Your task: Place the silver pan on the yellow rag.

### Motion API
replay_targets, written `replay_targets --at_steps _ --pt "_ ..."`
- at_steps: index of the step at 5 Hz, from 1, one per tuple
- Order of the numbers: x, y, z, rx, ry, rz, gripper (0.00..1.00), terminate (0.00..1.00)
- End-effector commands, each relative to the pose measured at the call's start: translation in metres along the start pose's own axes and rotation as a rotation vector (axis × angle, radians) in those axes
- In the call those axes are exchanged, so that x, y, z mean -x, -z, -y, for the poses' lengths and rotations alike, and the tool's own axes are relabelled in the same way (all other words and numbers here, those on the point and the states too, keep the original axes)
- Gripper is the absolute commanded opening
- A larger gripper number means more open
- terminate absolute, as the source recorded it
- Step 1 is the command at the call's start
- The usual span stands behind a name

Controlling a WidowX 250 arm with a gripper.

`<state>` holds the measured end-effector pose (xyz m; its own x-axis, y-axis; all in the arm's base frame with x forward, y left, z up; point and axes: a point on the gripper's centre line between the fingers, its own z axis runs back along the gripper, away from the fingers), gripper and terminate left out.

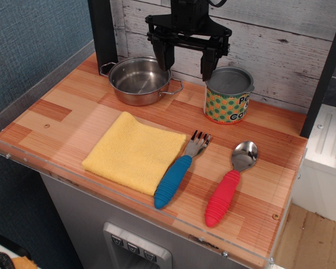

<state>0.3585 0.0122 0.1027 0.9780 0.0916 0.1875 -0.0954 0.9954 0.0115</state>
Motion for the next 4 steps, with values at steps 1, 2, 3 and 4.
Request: replay_targets --at_steps 1,2,3,4 --pt "0.0 0.0 0.0 0.0 0.0 0.0 1.0 0.0" --pt "0.01 -0.003 -0.014 -0.02 0.186 -0.067 1.0 0.0" --pt "0.019 -0.003 -0.029 -0.049 0.446 -0.096 1.0 0.0" --pt "0.022 0.007 -0.054 -0.068 0.631 -0.111 1.0 0.0"
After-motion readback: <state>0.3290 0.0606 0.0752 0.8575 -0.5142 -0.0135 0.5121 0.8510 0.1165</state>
